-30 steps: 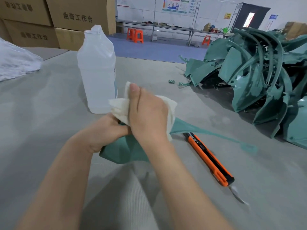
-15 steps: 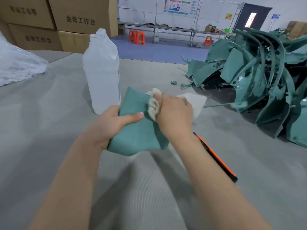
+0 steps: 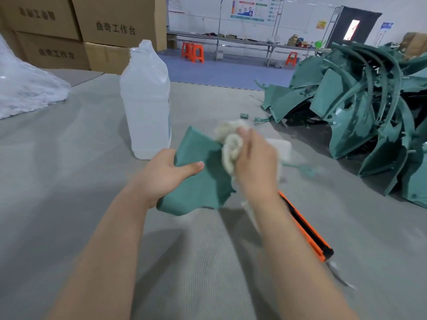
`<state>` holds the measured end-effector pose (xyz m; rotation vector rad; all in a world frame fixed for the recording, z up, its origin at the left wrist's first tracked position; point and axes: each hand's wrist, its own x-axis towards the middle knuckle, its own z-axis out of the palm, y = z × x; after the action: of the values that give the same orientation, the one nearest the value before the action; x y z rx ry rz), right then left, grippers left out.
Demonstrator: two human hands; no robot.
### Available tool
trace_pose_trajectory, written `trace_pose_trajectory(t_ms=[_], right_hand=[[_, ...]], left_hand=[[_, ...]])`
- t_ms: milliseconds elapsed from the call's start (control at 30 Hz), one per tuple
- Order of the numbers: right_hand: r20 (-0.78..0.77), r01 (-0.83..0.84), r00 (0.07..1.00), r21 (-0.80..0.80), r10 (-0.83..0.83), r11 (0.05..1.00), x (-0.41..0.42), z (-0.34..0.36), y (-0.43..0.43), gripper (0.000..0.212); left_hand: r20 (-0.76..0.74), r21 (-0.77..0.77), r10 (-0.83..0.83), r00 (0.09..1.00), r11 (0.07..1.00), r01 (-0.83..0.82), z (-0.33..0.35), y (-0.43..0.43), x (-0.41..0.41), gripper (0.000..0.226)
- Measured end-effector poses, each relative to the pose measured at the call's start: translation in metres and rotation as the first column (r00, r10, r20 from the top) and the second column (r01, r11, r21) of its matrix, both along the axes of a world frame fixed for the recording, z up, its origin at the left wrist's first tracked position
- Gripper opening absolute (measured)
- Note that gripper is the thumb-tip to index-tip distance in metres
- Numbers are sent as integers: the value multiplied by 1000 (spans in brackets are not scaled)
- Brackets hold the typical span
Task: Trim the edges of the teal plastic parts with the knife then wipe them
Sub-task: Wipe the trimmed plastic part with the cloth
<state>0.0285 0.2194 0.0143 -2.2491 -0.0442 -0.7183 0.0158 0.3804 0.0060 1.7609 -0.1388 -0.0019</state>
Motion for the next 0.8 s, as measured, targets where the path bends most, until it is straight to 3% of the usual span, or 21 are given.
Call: trace_pose_trajectory(t_ms=[67, 133, 200, 300, 367, 533, 600, 667, 733, 800], right_hand=[[2, -267, 963, -63, 268, 962, -17, -15, 33, 35], [-17, -390, 920, -133, 392, 911, -23, -26, 44, 50], [-77, -366, 930, -160, 358, 917, -13, -28, 41, 58], [-259, -213, 953, -196, 159, 957, 5, -21, 38, 63], [-280, -193, 948, -136, 149, 972, 8, -14, 44, 63], [-67, -373, 917, 205, 393, 905, -28, -9, 76, 48], [3, -423, 905, 130, 426, 897, -50, -18, 78, 51], [41, -391, 917, -106, 396, 914, -60, -30, 69, 56], [-34, -312, 948, -290, 316, 905, -51, -32, 58, 61], [-136, -201, 977, -357, 162, 912, -31, -28, 48, 60]], left_hand=[[-6, -96, 48, 999, 994, -48, 0, 1, 1, 10], [-45, -204, 120, 992, 971, -127, 1, 4, 4, 1], [-63, -242, 157, 986, 956, -168, 1, 2, 5, 2], [-41, -205, 162, 986, 964, -167, 1, -11, 5, 10], [-15, -180, 207, 978, 962, -206, 1, -19, 4, 18], [19, -266, 421, 907, 876, -402, 6, -19, 3, 41], [15, -274, 379, 925, 892, -360, 4, -16, 2, 41], [-47, -349, 311, 949, 885, -308, 0, -15, 3, 41], [-131, -425, 270, 954, 854, -300, -2, -18, 6, 44], [-171, -495, 251, 953, 815, -303, -2, -24, 8, 43]])
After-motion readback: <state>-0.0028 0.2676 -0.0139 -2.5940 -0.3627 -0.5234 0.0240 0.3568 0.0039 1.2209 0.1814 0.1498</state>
